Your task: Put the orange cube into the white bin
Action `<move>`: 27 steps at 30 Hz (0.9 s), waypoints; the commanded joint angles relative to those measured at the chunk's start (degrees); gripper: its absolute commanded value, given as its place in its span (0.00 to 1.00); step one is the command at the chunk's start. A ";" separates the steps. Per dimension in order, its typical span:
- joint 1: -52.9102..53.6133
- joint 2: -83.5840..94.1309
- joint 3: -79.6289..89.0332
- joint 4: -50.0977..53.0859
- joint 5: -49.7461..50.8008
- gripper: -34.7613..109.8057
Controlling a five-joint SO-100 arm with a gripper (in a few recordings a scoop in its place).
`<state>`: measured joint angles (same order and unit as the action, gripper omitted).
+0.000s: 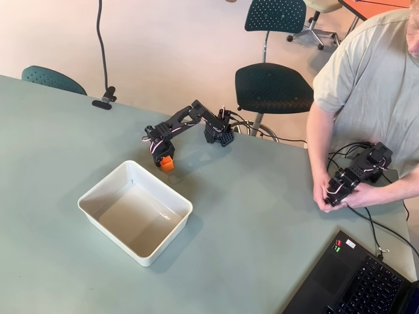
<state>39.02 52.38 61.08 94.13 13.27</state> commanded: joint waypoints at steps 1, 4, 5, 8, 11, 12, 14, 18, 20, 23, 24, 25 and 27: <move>2.37 2.72 -3.34 -0.18 0.09 0.46; 5.01 2.72 -5.89 0.26 0.09 0.46; 5.80 2.72 -6.94 0.44 0.09 0.46; 7.38 2.90 -10.72 0.62 0.09 0.46; 7.91 2.90 -15.56 0.88 0.18 0.46; 7.91 2.90 -17.23 1.14 0.18 0.46; 7.91 2.90 -21.36 2.20 0.18 0.46; 7.82 2.90 -29.88 3.43 0.18 0.46; 7.56 2.90 -33.31 3.52 0.18 0.46; 7.47 2.90 -37.18 3.52 0.18 0.46; 7.38 2.90 -38.14 3.52 0.18 0.46; 7.29 2.90 -39.20 3.52 0.18 0.46; 7.12 2.90 -41.48 3.34 0.18 0.46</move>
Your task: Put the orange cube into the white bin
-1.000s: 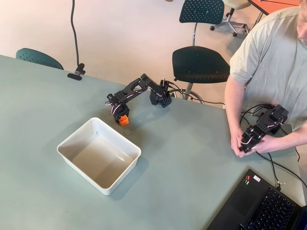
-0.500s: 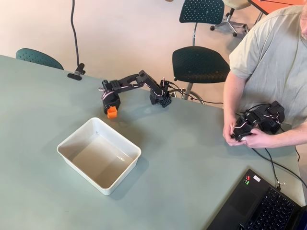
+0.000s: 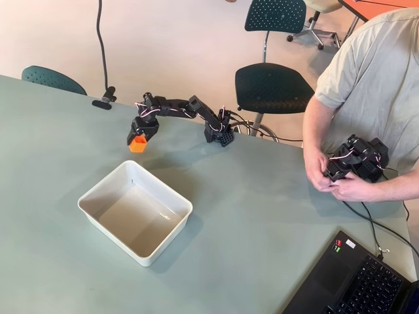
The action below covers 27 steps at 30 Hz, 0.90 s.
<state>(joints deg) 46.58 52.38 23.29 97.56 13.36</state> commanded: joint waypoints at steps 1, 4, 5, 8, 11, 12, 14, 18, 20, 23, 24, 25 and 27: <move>-0.53 2.90 -4.92 -0.09 0.00 0.46; -0.70 2.90 -9.05 -0.35 0.00 0.46; -0.88 2.90 -10.37 -0.62 0.00 0.46; -3.78 2.81 -14.50 -0.97 -0.09 0.46; -7.03 2.55 -18.11 -1.58 -0.09 0.46; -8.53 2.37 -19.07 -2.72 -0.09 0.46; -11.69 2.02 -20.04 -5.36 0.00 0.46; -16.96 1.67 -19.34 -11.51 0.26 0.46; -19.07 0.18 -19.34 -14.77 0.44 0.46; -21.62 -2.99 -19.78 -18.98 0.44 0.46; -22.32 -4.13 -19.78 -20.30 0.44 0.46; -22.85 -5.54 -19.86 -21.71 0.44 0.46; -23.82 -8.53 -20.04 -24.79 0.44 0.46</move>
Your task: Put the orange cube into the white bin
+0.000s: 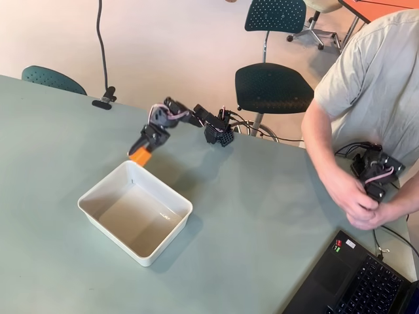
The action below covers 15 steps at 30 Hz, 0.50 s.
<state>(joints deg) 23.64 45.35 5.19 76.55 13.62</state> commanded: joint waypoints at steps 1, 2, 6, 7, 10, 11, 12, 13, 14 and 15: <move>-1.32 -2.72 -1.93 -5.54 0.18 0.46; -1.67 -3.87 -1.93 -7.38 0.18 0.46; -2.55 -8.17 -1.93 -15.91 0.18 0.46; -2.64 -9.23 -1.93 -18.37 0.18 0.46; -2.99 -12.48 -1.93 -24.87 0.18 0.46; -3.43 -13.36 -1.93 -26.81 0.26 0.46; -3.52 -14.33 -1.93 -28.39 0.26 0.46; -3.52 -15.38 -1.93 -29.88 0.26 0.46; -3.52 -16.35 -1.93 -31.03 0.26 0.46; -3.60 -16.96 -1.93 -31.82 0.26 0.46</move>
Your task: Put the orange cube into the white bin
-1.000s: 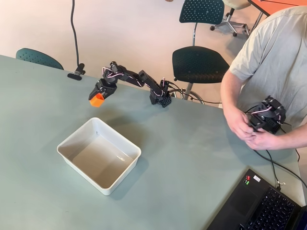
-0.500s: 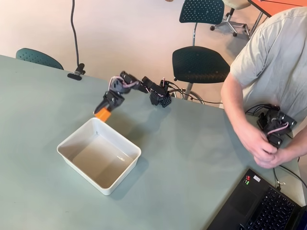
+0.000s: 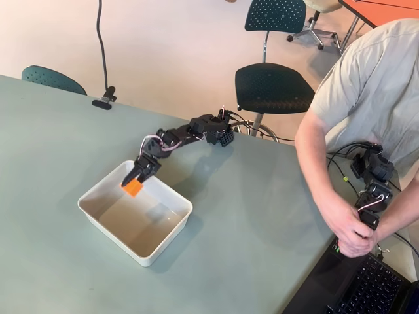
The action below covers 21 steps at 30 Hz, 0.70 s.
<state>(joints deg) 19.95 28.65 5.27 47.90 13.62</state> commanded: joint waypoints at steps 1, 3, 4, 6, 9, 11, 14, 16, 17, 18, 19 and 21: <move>0.09 -0.62 -2.02 -3.69 0.26 0.46; 0.09 -1.05 -1.67 -3.96 0.09 0.46; 0.09 -1.05 -1.49 -3.69 0.09 0.46; 0.09 -1.14 -1.32 -3.16 0.44 0.46; 0.09 -1.14 -1.32 -3.16 0.44 0.46; 0.09 -0.88 -1.32 -2.99 0.44 0.46; 0.09 -0.79 -1.32 -1.49 0.53 0.48; 0.09 -0.44 -1.32 1.23 0.53 0.52; 0.09 -0.44 -1.58 2.46 0.53 0.54; 0.09 -0.53 -1.67 3.34 0.53 0.56; 0.09 -0.70 -1.67 3.96 0.53 0.58; 0.09 -0.79 -1.41 4.22 0.53 0.62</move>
<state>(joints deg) 19.95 26.72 5.27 51.42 13.97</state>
